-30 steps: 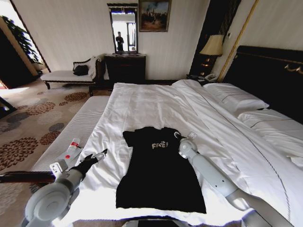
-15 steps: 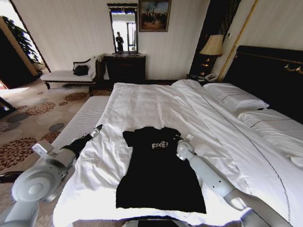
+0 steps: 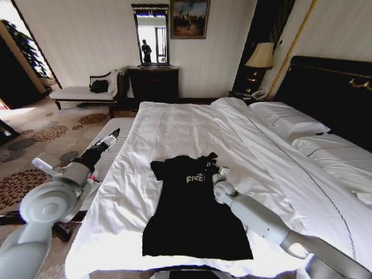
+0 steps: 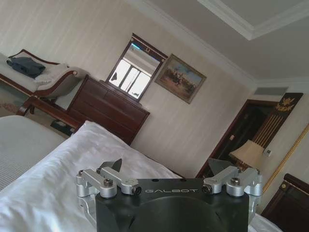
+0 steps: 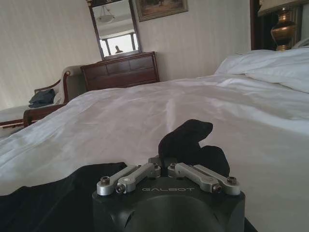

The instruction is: Fold the clothes on the bed.

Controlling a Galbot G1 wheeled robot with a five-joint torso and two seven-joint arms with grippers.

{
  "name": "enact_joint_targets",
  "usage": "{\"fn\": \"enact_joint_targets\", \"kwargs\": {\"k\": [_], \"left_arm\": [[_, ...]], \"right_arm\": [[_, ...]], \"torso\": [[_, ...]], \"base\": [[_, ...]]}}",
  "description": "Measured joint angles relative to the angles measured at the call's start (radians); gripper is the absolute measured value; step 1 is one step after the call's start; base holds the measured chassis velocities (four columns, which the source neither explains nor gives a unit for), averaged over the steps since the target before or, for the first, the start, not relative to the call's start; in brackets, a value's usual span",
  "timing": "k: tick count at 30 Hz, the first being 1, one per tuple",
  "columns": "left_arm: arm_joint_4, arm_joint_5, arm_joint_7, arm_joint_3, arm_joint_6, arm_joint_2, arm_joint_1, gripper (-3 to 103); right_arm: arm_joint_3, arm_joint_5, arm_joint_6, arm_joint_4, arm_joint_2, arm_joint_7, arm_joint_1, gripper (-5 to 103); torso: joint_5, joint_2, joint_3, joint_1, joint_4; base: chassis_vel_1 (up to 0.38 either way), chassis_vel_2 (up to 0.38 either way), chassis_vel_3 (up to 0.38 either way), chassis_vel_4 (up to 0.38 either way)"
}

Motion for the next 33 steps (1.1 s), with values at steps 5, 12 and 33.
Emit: {"fn": "enact_joint_targets", "kwargs": {"k": [5,12,33], "left_arm": [[0.001,0.018,-0.001,0.006,0.008,-0.017,0.021,100],[0.002,0.035,-0.009,0.018,0.023,-0.026,0.028,100],[0.003,0.020,-0.021,-0.071,0.037,-0.005,0.081,100]], "right_arm": [[-0.045,-0.074,0.033,-0.045,0.046,-0.042,-0.001,1],[-0.073,-0.146,0.069,-0.039,0.069,-0.075,-0.030,14],[-0.020,0.095,0.008,-0.021,0.037,-0.011,0.032,89]], "torso": [[0.0002,0.000,0.000,0.000,0.0001],[0.0001,0.000,0.000,0.000,-0.0003],[0.0002,0.000,0.000,0.000,-0.0002]], "base": [[0.000,0.000,0.000,0.000],[0.000,0.000,0.000,0.000],[0.000,0.000,0.000,0.000]]}}
